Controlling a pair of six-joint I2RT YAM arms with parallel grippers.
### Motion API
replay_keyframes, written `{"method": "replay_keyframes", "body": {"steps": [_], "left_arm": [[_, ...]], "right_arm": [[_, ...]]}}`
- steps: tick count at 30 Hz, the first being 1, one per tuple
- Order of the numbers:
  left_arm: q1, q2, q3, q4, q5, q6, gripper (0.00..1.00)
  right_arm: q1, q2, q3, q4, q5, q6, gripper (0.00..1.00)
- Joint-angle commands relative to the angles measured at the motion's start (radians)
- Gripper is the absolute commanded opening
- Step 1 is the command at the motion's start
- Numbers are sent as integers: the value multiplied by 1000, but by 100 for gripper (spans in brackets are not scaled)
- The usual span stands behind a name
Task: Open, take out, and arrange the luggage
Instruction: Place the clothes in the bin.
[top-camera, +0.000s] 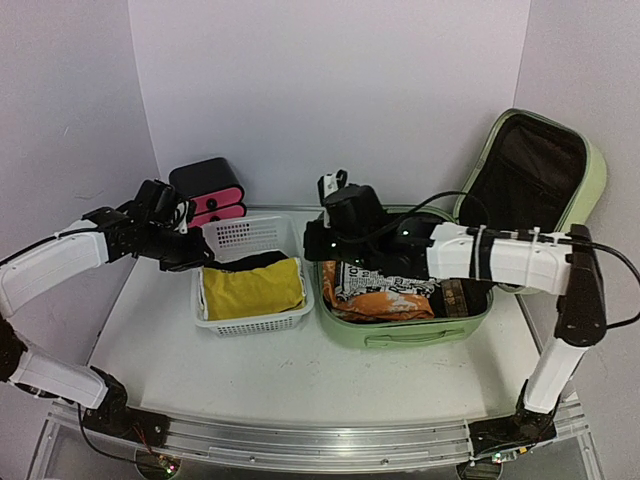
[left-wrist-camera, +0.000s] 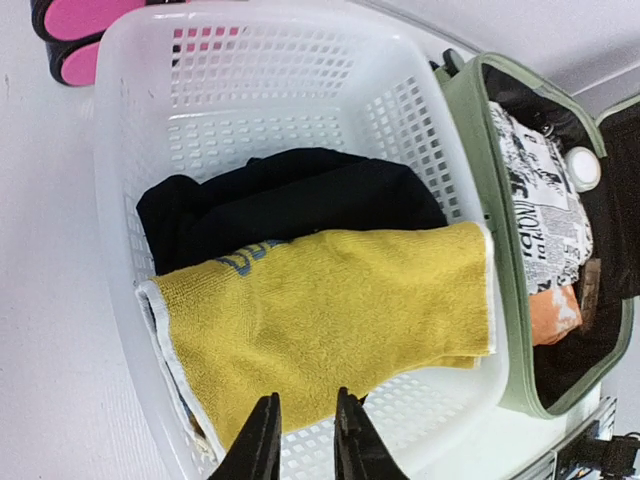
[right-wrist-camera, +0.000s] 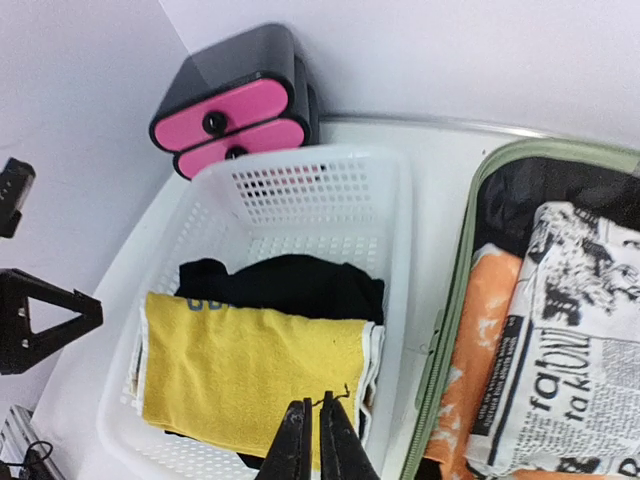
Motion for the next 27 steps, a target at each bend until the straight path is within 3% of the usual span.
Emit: {"method": "replay_keyframes", "body": {"steps": [1,2,3,4,6,8,10,11,14,23,27], "left_arm": [[-1,-111,28,26,20,63,44],[-1,-128,28,21,21,64,71],[0,-141,32,6,18,54,89],[0,-154,39,-8,14,45,98],[0,-180,45,-27,0,24,99],[1,-204,42,-33,3,29,99],[1,-219,40,-34,11,39,99],[2,-227,42,-34,24,51,99],[2,-264,26,-30,30,45,100],[1,-288,-10,21,180,85,99],[-1,-282,-16,72,247,75,99]], "right_arm": [[-2,-125,-115,55,118,-83,8],[-3,-150,-140,56,140,-84,10],[-2,-170,-163,57,160,-81,12],[-3,-187,-189,59,181,-79,12],[-3,-211,-238,60,224,-62,13],[-4,-235,-273,60,252,-34,24],[-4,-261,-306,61,277,-4,43],[-3,-277,-321,63,290,7,64],[-4,-303,-355,65,324,27,95],[-18,-303,-374,65,323,19,98],[-80,-313,-396,79,205,33,98]]}}
